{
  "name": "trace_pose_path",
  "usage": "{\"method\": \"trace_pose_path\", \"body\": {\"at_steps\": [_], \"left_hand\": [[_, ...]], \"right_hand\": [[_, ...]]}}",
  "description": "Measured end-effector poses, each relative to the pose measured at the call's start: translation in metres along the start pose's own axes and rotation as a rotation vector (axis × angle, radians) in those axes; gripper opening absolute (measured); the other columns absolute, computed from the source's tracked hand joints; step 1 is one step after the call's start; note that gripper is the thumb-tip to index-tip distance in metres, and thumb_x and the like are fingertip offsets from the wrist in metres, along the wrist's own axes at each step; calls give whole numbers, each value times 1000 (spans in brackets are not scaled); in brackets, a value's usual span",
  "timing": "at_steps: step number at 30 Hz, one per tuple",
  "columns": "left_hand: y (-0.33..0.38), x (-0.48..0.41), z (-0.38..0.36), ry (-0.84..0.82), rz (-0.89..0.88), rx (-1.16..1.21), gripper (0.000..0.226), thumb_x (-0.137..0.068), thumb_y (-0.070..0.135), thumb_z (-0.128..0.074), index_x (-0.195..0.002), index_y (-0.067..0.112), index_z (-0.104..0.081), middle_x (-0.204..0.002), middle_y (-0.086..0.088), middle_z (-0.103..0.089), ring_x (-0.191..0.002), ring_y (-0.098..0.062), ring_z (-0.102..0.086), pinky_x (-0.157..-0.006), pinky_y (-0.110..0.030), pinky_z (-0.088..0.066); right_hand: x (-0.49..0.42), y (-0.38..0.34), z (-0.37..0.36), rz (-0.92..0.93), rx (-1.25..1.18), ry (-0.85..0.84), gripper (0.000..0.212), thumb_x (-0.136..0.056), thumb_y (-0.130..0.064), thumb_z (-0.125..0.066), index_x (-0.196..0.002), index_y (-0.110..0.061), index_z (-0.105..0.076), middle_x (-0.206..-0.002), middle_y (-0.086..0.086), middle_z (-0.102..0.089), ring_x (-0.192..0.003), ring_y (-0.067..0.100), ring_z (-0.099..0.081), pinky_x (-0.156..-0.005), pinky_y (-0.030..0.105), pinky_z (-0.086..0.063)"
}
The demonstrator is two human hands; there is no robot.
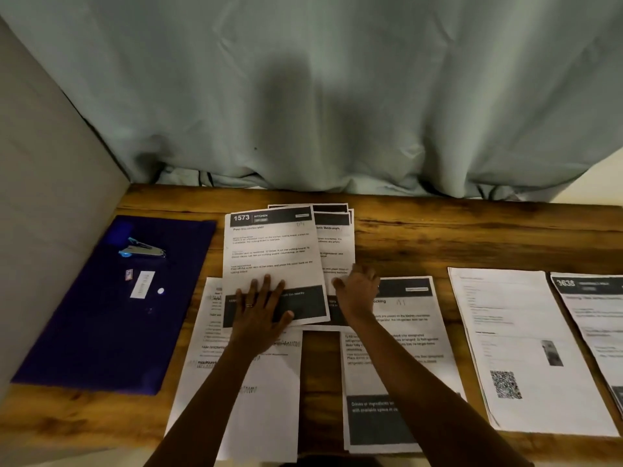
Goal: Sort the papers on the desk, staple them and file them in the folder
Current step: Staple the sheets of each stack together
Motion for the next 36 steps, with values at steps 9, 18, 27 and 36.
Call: {"method": "trace_pose_path", "body": {"at_steps": [9, 18, 27, 36], "left_hand": [[1, 1, -1, 11, 19, 11, 75, -85, 77, -3, -148, 40, 13, -159, -4, 8, -145, -28, 13, -114, -45, 18], [1, 3, 1, -14, 25, 14, 77, -89, 74, -12, -152, 31, -7, -160, -6, -1, -146, -30, 4, -114, -42, 17], [-3, 6, 1, -6, 36, 24, 81, -83, 78, -4, -151, 34, 0, -159, -2, 8, -146, -26, 13, -114, -48, 16], [0, 6, 6, -14, 33, 71, 92, -73, 84, 11, -149, 32, 6, -156, 1, 17, -144, -26, 18, -113, -44, 22]], "right_hand": [[-7, 15, 7, -74, -262, 79, 24, -85, -11, -67, -106, -7, -57, -115, 12, -62, -107, 27, -62, -81, 36, -57], [-1, 18, 16, -66, -326, 138, 14, -91, -17, -61, -101, -8, -66, -102, 8, -69, -94, 21, -67, -70, 22, -51], [13, -8, 89, 158, -433, 281, 17, -98, -19, -48, -97, -5, -58, -74, -1, -57, -66, 11, -56, -56, 13, -42], [-10, 20, 196, -32, -666, 380, 12, -93, -18, -57, -104, -14, -59, -95, -5, -61, -82, 6, -57, -71, 16, -43]]}}
Point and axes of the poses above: each hand's wrist, its own x-axis away from the middle knuckle, its own z-axis out of the back of the hand, y = z × x, the point moved 10 cm from there along -x, towards the middle knuckle
